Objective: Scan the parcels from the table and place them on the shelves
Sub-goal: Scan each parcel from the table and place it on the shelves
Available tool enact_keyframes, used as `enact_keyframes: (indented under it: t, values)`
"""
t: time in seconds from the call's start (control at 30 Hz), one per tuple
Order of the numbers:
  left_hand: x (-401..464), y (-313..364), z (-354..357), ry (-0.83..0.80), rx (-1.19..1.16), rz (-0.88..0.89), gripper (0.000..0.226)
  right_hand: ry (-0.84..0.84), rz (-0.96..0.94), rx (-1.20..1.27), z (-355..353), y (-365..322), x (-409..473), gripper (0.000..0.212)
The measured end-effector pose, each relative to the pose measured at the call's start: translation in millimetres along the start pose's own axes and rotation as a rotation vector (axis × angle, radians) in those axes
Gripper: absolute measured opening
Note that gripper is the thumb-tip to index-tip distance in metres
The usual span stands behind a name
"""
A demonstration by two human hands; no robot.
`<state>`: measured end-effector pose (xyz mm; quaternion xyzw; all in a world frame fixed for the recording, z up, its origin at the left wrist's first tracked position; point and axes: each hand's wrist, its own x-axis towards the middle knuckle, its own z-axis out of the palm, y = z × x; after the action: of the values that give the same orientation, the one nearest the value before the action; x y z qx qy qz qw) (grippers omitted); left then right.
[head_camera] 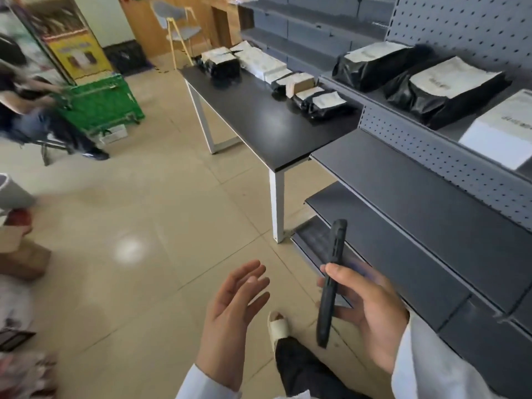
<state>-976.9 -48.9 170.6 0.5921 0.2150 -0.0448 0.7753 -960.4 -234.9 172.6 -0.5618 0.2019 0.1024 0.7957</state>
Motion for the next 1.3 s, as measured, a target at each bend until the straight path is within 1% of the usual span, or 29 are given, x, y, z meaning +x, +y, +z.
enact_keyframes:
  t: [0.03, 0.07, 0.1, 0.13, 0.17, 0.2, 0.27, 0.3, 0.37, 0.43, 0.5, 0.53, 0.57, 0.6, 0.67, 0.7, 0.77, 0.87, 1.0, 1.07, 1.2, 1.3]
  values:
    - [15, 8, -5, 0.024, 0.010, 0.001, 0.036, -0.017, 0.015, 0.006, 12, -2, 19, 0.040]
    - [30, 17, -9, 0.052, 0.025, 0.001, 0.035, -0.035, 0.030, 0.014, 26, -6, 38, 0.032]
    - [46, 27, -14, 0.073, 0.042, 0.000, 0.031, -0.055, 0.044, 0.025, 39, -10, 56, 0.023]
    - [61, 38, -18, 0.085, 0.063, -0.004, 0.027, -0.076, 0.058, 0.036, 52, -16, 74, 0.020]
    - [76, 51, -23, 0.089, 0.089, -0.007, 0.025, -0.101, 0.067, 0.053, 65, -23, 93, 0.026]
    - [92, 66, -26, 0.091, 0.117, -0.006, 0.025, -0.129, 0.076, 0.069, 78, -31, 111, 0.038]
    - [125, 96, -32, 0.114, 0.151, 0.010, 0.035, -0.183, 0.089, 0.091, 102, -49, 147, 0.058]
    - [142, 106, -35, 0.138, 0.158, 0.022, 0.038, -0.205, 0.090, 0.092, 113, -56, 165, 0.061]
    - [173, 121, -38, 0.165, 0.160, 0.033, 0.042, -0.235, 0.097, 0.094, 132, -67, 196, 0.062]
    - [196, 130, -40, 0.152, 0.166, 0.020, 0.044, -0.244, 0.112, 0.097, 148, -71, 225, 0.055]
    - [218, 134, -46, 0.142, 0.167, -0.018, 0.053, -0.239, 0.144, 0.085, 163, -71, 250, 0.046]
    - [227, 136, -50, 0.150, 0.162, -0.027, 0.057, -0.236, 0.160, 0.079, 170, -71, 259, 0.047]
    - [240, 139, -57, 0.168, 0.149, -0.036, 0.056, -0.237, 0.175, 0.065, 179, -71, 271, 0.049]
    - [253, 141, -64, 0.186, 0.135, -0.043, 0.049, -0.236, 0.192, 0.050, 187, -72, 281, 0.050]
    - [282, 144, -76, 0.209, 0.101, -0.050, 0.029, -0.236, 0.210, 0.026, 202, -77, 302, 0.047]
    - [299, 146, -81, 0.215, 0.088, -0.059, 0.021, -0.228, 0.213, 0.019, 209, -80, 314, 0.050]
    - [335, 149, -91, 0.217, 0.071, -0.083, 0.022, -0.191, 0.205, 0.015, 225, -86, 339, 0.051]
    - [399, 165, -100, 0.173, 0.048, -0.088, 0.024, -0.132, 0.160, 0.016, 256, -102, 377, 0.043]
    - [488, 212, -112, 0.091, 0.030, -0.044, 0.025, -0.066, 0.074, -0.085, 310, -130, 425, 0.026]
    - [530, 240, -119, 0.047, 0.040, -0.015, 0.026, -0.039, 0.041, -0.137, 338, -146, 444, 0.029]
    - [603, 286, -132, -0.043, 0.026, 0.006, 0.023, -0.019, -0.025, -0.172, 383, -163, 483, 0.048]
    - [652, 303, -133, -0.067, 0.059, -0.044, 0.023, 0.003, 0.007, -0.143, 403, -165, 513, 0.041]
